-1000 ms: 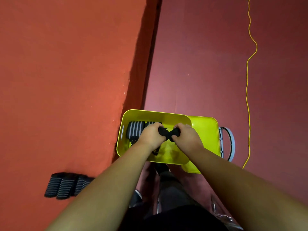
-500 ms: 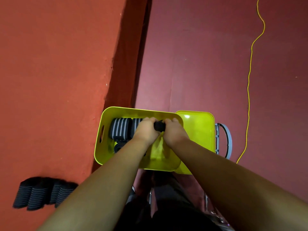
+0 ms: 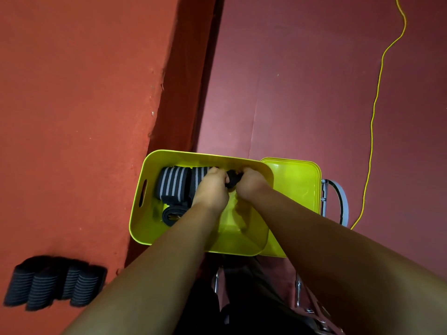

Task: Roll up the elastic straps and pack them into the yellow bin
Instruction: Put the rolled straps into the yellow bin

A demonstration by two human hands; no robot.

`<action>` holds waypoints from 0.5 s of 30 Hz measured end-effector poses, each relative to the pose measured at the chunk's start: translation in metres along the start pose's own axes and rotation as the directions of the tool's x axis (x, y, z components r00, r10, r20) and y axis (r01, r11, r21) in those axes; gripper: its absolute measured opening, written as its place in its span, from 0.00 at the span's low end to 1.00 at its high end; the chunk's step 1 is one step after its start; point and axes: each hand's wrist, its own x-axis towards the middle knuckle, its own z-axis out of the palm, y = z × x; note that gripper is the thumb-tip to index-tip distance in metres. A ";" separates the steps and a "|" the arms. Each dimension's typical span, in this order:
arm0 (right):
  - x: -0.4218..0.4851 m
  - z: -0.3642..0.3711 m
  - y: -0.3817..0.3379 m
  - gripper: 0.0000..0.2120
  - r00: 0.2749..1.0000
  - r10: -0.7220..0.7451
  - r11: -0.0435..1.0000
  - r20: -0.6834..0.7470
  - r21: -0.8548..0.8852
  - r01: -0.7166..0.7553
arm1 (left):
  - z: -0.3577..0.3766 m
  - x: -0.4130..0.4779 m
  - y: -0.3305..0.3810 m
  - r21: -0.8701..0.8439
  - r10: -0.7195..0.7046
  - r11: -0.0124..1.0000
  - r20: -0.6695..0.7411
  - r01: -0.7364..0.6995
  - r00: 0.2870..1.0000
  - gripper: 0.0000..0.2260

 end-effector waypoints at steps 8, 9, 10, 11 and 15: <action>-0.010 -0.004 -0.003 0.22 1.000 0.021 0.998 0.015 -0.058 -0.020 | -0.013 -0.004 0.004 -0.025 0.041 0.999 0.030 -0.041 0.999 0.18; -0.014 -0.006 -0.005 0.21 0.999 0.029 0.997 0.016 -0.077 -0.028 | -0.020 -0.005 0.005 -0.021 0.040 0.999 0.026 -0.040 0.999 0.17; -0.020 -0.009 -0.008 0.20 0.999 0.036 0.993 0.016 -0.110 -0.034 | -0.028 -0.006 0.006 -0.016 0.034 0.999 0.023 -0.034 0.999 0.17; -0.024 -0.011 -0.012 0.19 0.999 0.042 0.988 0.017 -0.152 -0.039 | -0.036 -0.009 0.006 -0.014 0.030 0.999 0.016 -0.030 0.999 0.16; -0.050 -0.021 -0.034 0.15 0.997 -0.005 0.946 0.074 -0.323 0.028 | -0.067 -0.029 -0.003 -0.057 0.007 0.998 -0.029 -0.008 1.000 0.12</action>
